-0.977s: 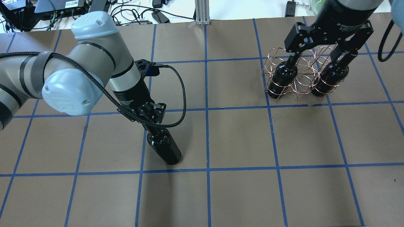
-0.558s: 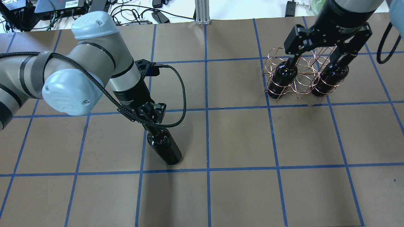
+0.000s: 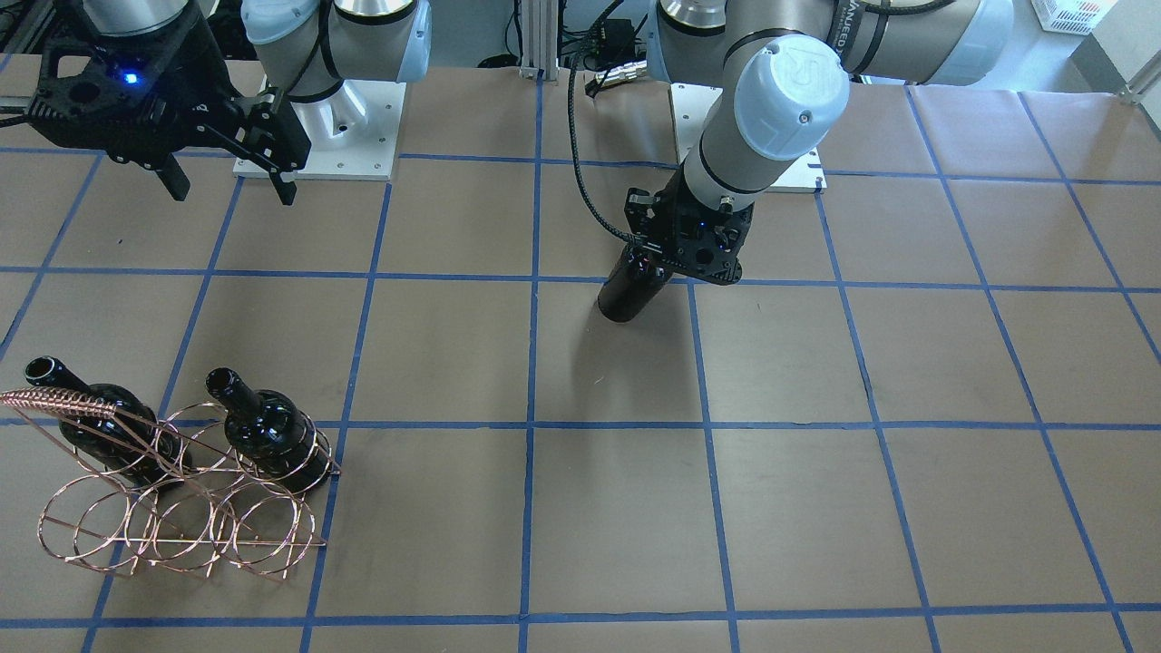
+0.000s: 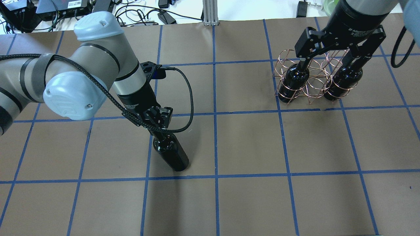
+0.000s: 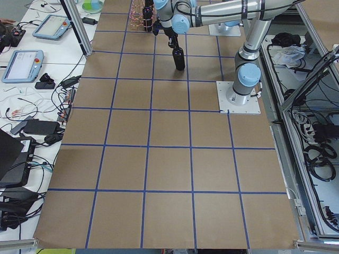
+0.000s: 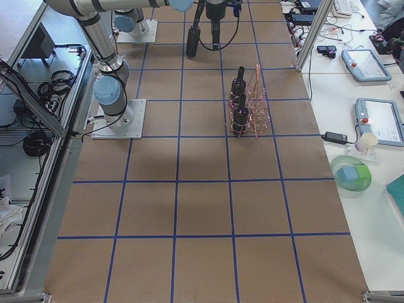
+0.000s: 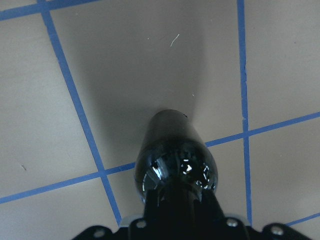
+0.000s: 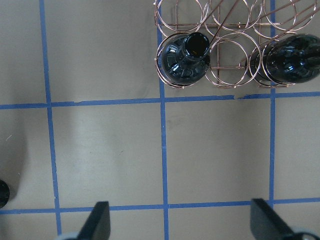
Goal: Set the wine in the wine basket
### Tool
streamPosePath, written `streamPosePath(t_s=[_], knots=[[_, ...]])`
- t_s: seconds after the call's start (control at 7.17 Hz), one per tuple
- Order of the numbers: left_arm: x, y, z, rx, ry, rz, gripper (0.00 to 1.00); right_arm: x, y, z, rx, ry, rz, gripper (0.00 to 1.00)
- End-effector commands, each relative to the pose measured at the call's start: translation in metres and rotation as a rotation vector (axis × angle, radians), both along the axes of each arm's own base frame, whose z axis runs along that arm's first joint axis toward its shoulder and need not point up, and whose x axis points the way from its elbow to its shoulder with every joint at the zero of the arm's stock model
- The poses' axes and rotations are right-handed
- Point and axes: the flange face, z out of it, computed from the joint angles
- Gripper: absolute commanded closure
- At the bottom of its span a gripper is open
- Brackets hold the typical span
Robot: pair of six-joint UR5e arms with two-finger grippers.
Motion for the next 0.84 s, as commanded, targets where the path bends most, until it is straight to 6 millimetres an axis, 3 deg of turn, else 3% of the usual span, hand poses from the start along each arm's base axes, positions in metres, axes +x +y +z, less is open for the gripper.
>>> streamPosePath(t_s=[0.0, 0.28, 0.56, 0.7], knots=[[-0.0001, -0.0001, 0.0003, 0.0, 0.001, 0.002, 0.63, 0.0, 0.0, 0.0, 0.0, 0.0, 0.0, 0.0], [0.0, -0.0004, -0.0004, 0.001, 0.0, -0.002, 0.57, 0.0, 0.0, 0.0, 0.0, 0.0, 0.0, 0.0], [-0.0002, -0.001, 0.0023, -0.003, 0.0, 0.007, 0.25, 0.0, 0.0007, 0.0006, 0.0, 0.0, 0.0, 0.0], [-0.0003, -0.0018, 0.0061, -0.007, -0.001, 0.012, 0.14, 0.0, 0.0007, 0.0006, 0.0, 0.0, 0.0, 0.0]])
